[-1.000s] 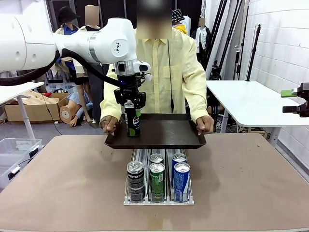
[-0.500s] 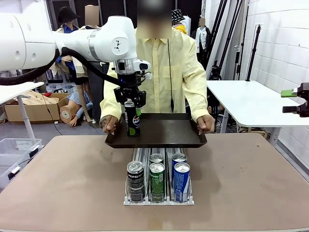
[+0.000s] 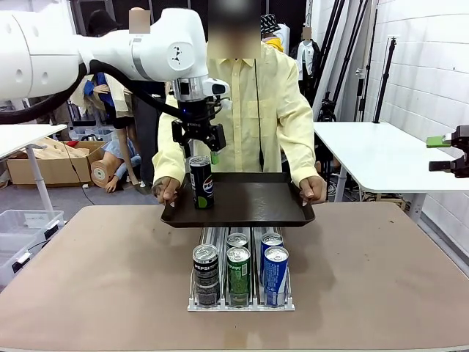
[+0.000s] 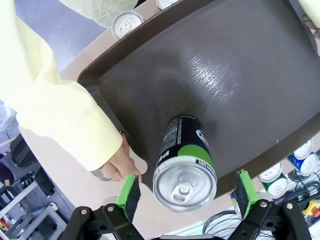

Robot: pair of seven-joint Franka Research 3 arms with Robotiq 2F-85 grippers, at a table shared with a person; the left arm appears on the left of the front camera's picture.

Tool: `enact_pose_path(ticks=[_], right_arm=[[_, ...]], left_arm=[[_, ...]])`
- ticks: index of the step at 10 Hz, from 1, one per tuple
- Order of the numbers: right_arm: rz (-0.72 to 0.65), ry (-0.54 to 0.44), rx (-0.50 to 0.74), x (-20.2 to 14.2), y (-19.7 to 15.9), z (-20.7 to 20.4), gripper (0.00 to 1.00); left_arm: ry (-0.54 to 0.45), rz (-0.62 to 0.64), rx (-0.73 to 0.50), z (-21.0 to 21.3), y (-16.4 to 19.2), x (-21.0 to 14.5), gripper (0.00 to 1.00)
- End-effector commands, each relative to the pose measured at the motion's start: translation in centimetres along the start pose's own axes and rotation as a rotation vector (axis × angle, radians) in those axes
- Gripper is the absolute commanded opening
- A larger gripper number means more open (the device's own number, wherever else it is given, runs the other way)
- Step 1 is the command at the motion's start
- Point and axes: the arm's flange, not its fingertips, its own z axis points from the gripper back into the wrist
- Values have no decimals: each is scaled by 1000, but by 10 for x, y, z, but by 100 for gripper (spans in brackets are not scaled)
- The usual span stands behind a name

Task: Retrieve and hand over the desired beverage to the person.
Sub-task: Place the picked can on the Handle tray extended by the person, then pick up another can of the same type that the person held from the Automatic Can Dispenser.

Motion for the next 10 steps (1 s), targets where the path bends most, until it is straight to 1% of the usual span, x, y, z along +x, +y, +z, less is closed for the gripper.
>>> enact_pose_path(ticks=[1, 2, 3, 10], right_arm=[[-1, -7, 14, 2, 0, -1, 100], [-1, -7, 14, 2, 0, -1, 100], [-1, -7, 14, 2, 0, -1, 100], [-1, -7, 14, 2, 0, -1, 100]], left_arm=[[16, 19, 42, 12, -5, 1, 100], [26, 24, 40, 14, -4, 0, 100], [0, 0, 3, 7, -3, -2, 100], [0, 0, 3, 7, -3, -2, 100]])
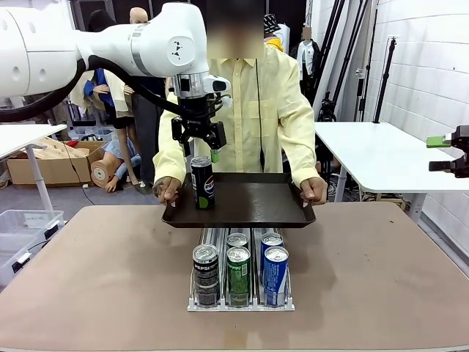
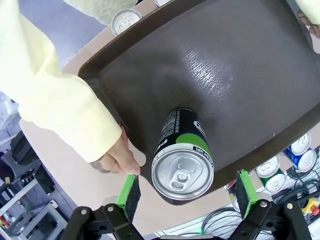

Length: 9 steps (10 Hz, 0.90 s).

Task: Retrieve and hand over the desired beverage to the person.
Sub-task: Pick up another can of the same type that the person held from the Automatic Can Dispenser.

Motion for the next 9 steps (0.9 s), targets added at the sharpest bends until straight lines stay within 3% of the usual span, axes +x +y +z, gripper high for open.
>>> enact_pose_path(ticks=[1, 7, 9], right_arm=[[-1, -7, 14, 2, 0, -1, 100], [-1, -7, 14, 2, 0, -1, 100], [-1, -7, 14, 2, 0, -1, 100]], left_arm=[[-10, -3, 1, 1, 1, 0, 100], [0, 0, 0, 0, 0, 0, 100], [-39, 63, -41, 38, 14, -13, 100]])
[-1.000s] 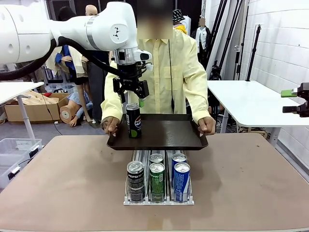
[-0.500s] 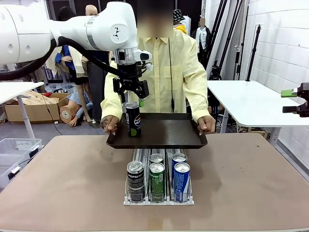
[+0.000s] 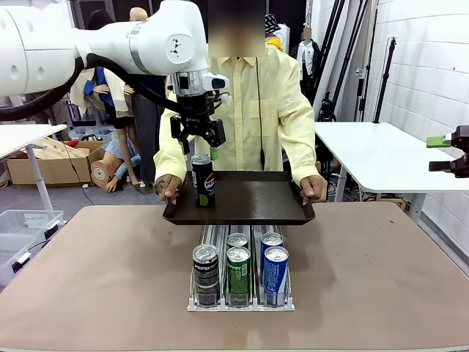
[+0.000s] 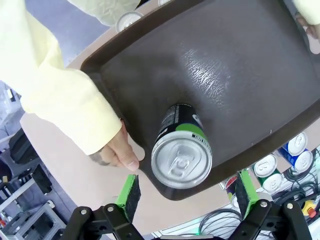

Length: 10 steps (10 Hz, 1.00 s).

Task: Retrieve and hand over the desired beverage to the person.
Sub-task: Pick up another can of the same type that the person held from the Automatic Can Dispenser.

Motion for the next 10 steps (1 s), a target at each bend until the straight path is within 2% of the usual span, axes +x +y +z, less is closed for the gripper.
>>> enact_pose_path(ticks=[1, 3, 4, 8, 10], right_arm=[[-1, -7, 14, 2, 0, -1, 100], [-1, -7, 14, 2, 0, -1, 100], [-1, -7, 14, 2, 0, -1, 100], [-1, -7, 14, 2, 0, -1, 100], [-1, -7, 14, 2, 0, -1, 100]], left_arm=[[-45, 70, -68, 41, 17, -19, 100], [-140, 67, -256, 79, 29, -47, 100], [-178, 81, -285, 91, 39, -61, 100], [-259, 193, -530, 103, 113, -124, 100], [-258, 238, -658, 97, 153, -153, 100]])
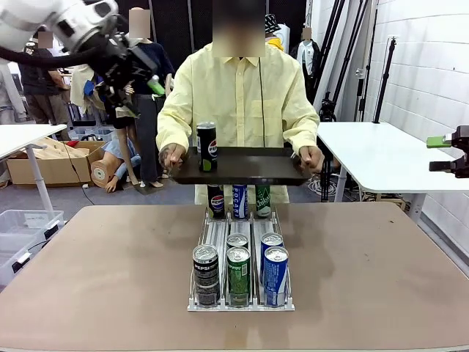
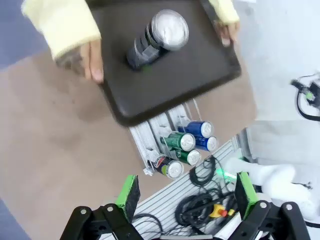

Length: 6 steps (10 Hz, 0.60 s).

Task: Retrieve and hand over the desired beverage to the person.
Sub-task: Pick up another can of the same type that the person held from the Automatic Can Dispenser.

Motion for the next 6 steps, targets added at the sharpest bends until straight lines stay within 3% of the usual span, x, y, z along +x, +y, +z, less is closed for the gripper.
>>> enact_pose_path(ticks=[1, 3, 6], right_arm=[[-1, -6, 15, 2, 1, -1, 100], [-1, -6, 15, 2, 1, -1, 100], [-1, -6, 15, 2, 1, -1, 100]], left_arm=[[-3, 34, -143, 7, 40, -33, 100], [-51, 54, -266, 22, 85, -60, 100], [-31, 96, -407, 9, 155, -81, 100]])
